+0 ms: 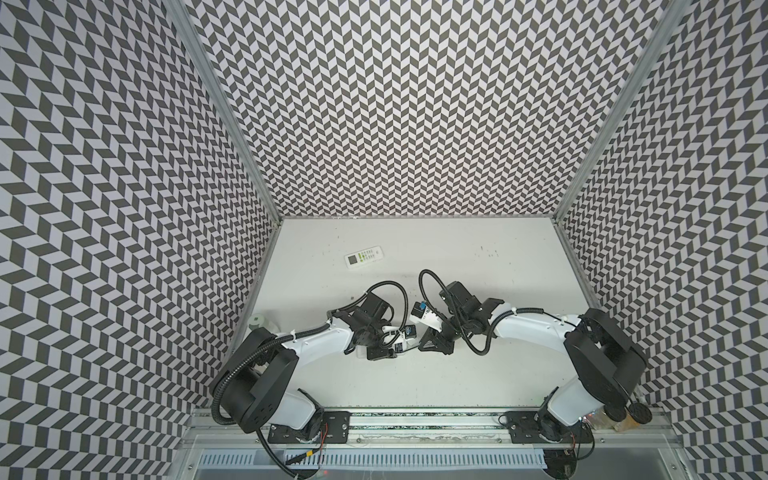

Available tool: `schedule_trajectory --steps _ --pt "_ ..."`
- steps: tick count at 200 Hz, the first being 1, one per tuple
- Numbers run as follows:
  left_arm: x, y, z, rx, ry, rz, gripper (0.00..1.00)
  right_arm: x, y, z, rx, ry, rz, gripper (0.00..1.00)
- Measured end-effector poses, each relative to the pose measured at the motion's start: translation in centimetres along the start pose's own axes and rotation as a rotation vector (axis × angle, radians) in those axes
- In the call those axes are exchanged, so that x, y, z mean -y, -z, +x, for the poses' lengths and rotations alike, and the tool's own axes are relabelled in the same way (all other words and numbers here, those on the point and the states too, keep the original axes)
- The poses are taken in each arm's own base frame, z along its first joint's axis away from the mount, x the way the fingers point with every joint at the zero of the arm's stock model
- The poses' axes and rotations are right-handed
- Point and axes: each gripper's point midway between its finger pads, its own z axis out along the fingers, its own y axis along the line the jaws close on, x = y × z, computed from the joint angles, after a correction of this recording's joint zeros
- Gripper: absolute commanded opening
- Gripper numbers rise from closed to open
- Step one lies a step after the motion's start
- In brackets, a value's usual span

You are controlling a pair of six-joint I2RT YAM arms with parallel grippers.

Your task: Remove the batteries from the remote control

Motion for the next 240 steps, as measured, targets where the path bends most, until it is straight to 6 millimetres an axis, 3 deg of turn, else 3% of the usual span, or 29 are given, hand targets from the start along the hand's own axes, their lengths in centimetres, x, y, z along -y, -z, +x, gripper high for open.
schedule_trajectory --steps 76,212,240 --pt "0.1 0.0 0.1 -0.002 0.003 0.005 0.30 0.1 -1.0 -0.3 -0.034 0.069 0.062 0.00" --pt "-1.6 0.1 -0.4 0.005 -0.101 -0.075 0.30 0.3 0.0 -0.8 0.085 0.072 0.353 0.00" --pt "-0.7 0.0 -0.5 0.012 -0.058 -0.034 0.30 1.3 1.0 -2.9 0.167 0.140 0.456 0.00"
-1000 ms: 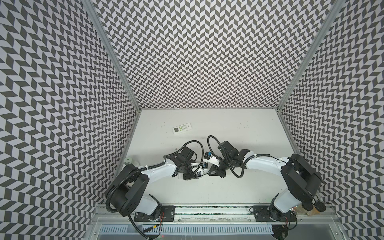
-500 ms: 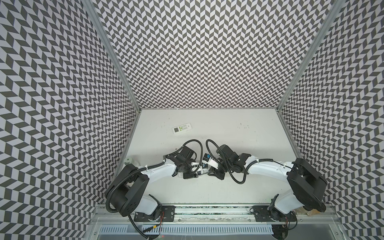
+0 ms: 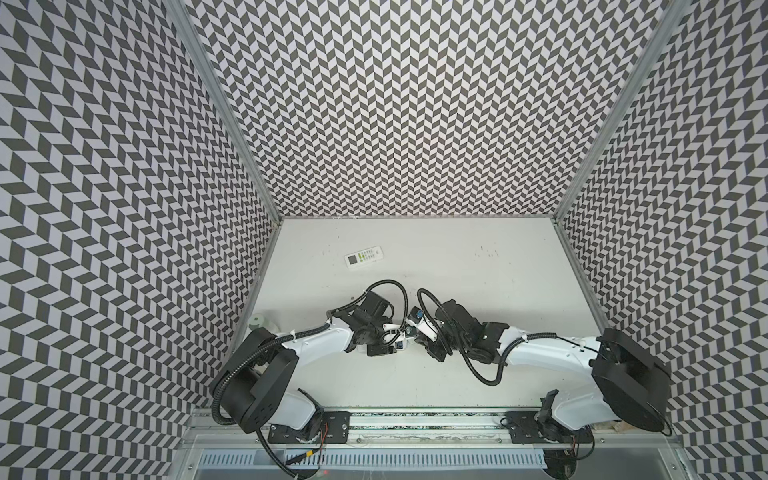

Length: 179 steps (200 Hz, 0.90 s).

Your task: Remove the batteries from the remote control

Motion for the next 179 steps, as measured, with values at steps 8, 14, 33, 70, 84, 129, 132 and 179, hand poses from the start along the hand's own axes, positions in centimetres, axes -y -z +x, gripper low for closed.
schedule_trajectory --steps 8,14,33,70,84,129,132,179 --pt "0.1 0.0 0.0 0.000 0.006 0.006 0.30 0.3 0.1 -0.4 0.016 0.007 0.017 0.00" --pt "0.2 0.0 0.0 0.001 0.010 0.010 0.30 0.6 0.1 -0.6 0.027 0.010 0.033 0.00" --pt "0.4 0.0 0.0 0.000 0.022 0.020 0.30 1.0 0.2 -1.0 0.039 0.018 0.056 0.00" --pt "0.6 0.0 0.1 0.000 0.034 0.027 0.30 0.5 0.7 -0.9 0.035 0.039 0.015 0.00" --pt "0.6 0.0 0.1 0.000 0.038 0.027 0.29 -0.2 1.1 -0.5 0.022 0.046 -0.042 0.00" --pt "0.6 0.0 0.1 -0.003 0.057 0.025 0.27 -3.0 1.5 1.1 -0.042 0.062 -0.237 0.00" --pt "0.6 0.0 0.1 -0.003 0.057 0.025 0.27 -3.2 1.5 1.2 -0.046 0.063 -0.244 0.00" --pt "0.5 0.0 0.1 -0.004 0.058 0.024 0.27 -3.7 0.6 1.6 -0.088 0.067 -0.294 0.00"
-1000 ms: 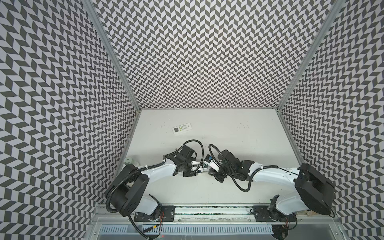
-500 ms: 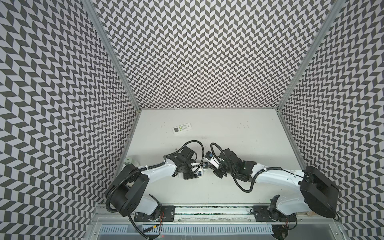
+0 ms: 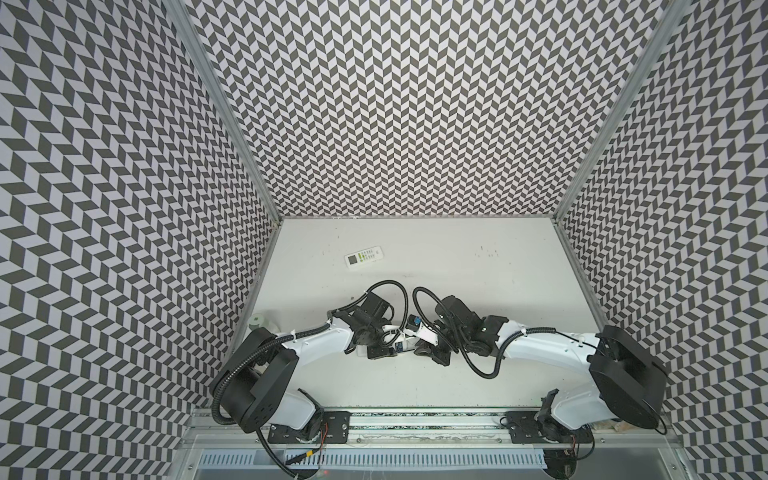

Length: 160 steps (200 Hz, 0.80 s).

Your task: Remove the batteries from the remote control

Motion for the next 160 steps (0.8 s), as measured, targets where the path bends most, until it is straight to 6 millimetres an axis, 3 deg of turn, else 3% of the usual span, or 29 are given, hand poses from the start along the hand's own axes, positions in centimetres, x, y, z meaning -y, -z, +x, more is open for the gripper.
schedule_trajectory --steps 86,160 --pt "0.0 0.0 0.0 -0.001 -0.005 -0.001 0.27 1.4 0.5 0.3 -0.004 -0.021 0.027 0.00" --pt "0.1 0.0 -0.1 -0.001 -0.013 0.000 0.27 0.6 0.3 0.7 -0.018 -0.001 -0.026 0.00"
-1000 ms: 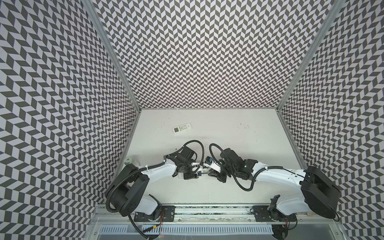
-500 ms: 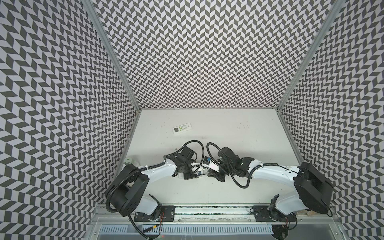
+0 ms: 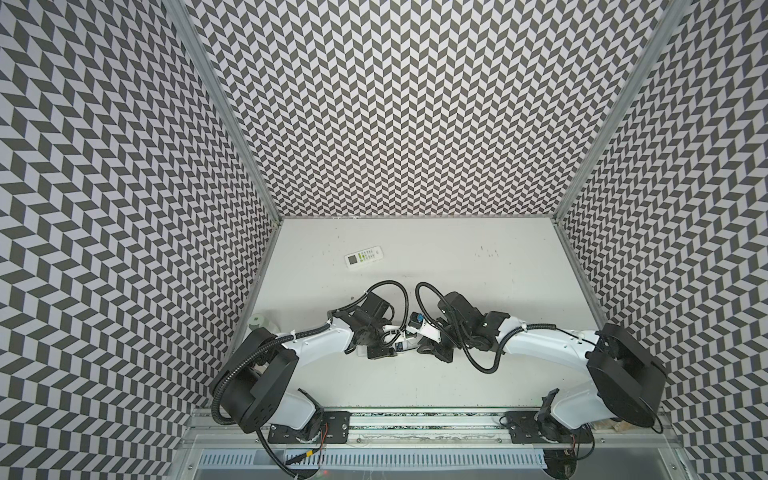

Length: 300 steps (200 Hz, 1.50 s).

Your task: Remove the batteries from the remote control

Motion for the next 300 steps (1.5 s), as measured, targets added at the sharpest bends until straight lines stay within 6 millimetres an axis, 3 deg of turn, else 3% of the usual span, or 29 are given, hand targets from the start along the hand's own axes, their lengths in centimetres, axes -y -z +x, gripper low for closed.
schedule_trajectory --steps 250,300 --pt "0.1 0.0 0.0 0.000 0.001 0.002 0.27 1.0 0.1 0.0 -0.011 -0.016 0.027 0.00" --pt "0.1 0.0 -0.1 0.000 0.001 0.002 0.27 1.8 3.1 0.1 0.080 -0.094 0.065 0.00"
